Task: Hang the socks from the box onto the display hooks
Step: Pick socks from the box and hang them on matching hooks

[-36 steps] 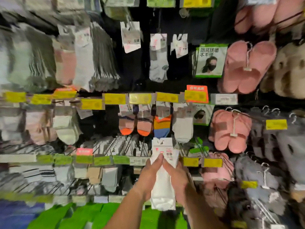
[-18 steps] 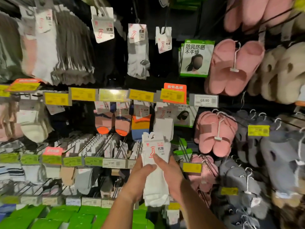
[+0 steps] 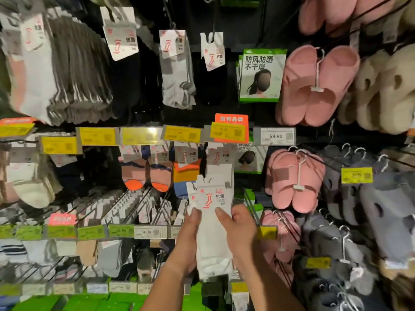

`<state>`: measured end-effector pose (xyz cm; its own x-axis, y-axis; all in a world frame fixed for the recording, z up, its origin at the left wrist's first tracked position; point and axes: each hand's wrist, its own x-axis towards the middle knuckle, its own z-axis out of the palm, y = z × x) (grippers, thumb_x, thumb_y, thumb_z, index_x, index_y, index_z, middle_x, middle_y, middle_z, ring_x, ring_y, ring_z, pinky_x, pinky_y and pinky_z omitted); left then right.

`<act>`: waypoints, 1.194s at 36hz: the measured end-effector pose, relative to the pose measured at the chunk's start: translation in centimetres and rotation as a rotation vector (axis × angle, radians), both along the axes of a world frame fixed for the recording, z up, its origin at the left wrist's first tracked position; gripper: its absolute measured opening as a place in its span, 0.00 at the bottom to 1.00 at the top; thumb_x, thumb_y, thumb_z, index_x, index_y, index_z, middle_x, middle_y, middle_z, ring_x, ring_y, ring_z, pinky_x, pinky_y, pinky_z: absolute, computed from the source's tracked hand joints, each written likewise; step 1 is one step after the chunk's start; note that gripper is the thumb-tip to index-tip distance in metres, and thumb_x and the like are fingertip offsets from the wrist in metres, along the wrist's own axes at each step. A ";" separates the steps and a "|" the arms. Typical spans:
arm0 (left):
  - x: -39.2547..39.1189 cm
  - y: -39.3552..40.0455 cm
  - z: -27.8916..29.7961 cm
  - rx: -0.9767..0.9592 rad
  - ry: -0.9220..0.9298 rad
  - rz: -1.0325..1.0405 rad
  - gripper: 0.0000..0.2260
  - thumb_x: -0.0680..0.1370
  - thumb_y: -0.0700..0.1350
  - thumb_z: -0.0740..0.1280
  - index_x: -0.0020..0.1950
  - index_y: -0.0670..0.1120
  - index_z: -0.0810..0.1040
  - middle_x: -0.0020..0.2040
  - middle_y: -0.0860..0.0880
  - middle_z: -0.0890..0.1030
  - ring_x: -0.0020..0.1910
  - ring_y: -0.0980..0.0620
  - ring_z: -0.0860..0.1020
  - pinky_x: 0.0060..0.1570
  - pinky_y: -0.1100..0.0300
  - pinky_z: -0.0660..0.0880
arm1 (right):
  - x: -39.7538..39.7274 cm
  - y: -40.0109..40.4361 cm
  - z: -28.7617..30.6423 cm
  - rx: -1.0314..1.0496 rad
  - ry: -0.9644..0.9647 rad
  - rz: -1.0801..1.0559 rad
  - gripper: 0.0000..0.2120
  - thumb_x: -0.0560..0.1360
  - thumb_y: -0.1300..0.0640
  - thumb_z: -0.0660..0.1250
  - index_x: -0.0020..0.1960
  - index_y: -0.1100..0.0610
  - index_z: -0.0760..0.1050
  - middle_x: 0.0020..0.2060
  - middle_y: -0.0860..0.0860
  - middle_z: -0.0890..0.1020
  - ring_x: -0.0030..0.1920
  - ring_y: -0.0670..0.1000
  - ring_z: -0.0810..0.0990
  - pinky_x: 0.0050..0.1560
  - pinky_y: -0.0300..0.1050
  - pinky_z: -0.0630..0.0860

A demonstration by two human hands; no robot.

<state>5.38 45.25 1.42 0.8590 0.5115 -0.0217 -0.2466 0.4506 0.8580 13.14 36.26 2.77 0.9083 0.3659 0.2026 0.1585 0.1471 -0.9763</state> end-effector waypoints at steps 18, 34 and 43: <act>-0.1 2.8 -2.1 0.271 0.060 0.241 0.35 0.73 0.66 0.71 0.76 0.55 0.68 0.67 0.59 0.79 0.68 0.55 0.76 0.72 0.46 0.68 | 2.3 -0.4 4.2 0.129 0.230 0.221 0.05 0.81 0.57 0.65 0.53 0.54 0.80 0.44 0.48 0.87 0.47 0.51 0.86 0.47 0.48 0.83; -0.1 2.5 -1.3 0.260 0.074 0.251 0.12 0.82 0.51 0.66 0.65 0.58 0.74 0.60 0.55 0.83 0.61 0.53 0.81 0.61 0.49 0.77 | 5.1 1.9 9.3 0.037 0.246 0.234 0.13 0.81 0.52 0.66 0.63 0.53 0.70 0.46 0.45 0.80 0.42 0.42 0.81 0.36 0.34 0.79; 0.0 2.8 -1.3 0.297 0.049 0.251 0.14 0.83 0.48 0.64 0.69 0.55 0.72 0.57 0.61 0.84 0.56 0.64 0.81 0.50 0.67 0.76 | 8.3 5.1 10.2 0.004 0.345 0.017 0.19 0.80 0.53 0.66 0.68 0.59 0.68 0.57 0.51 0.77 0.58 0.52 0.76 0.58 0.45 0.72</act>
<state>5.37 48.01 0.12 0.7083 0.6954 0.1215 -0.2734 0.1116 0.9554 21.45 41.39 12.98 0.9173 0.3814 -0.1142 -0.1834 0.1503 -0.9715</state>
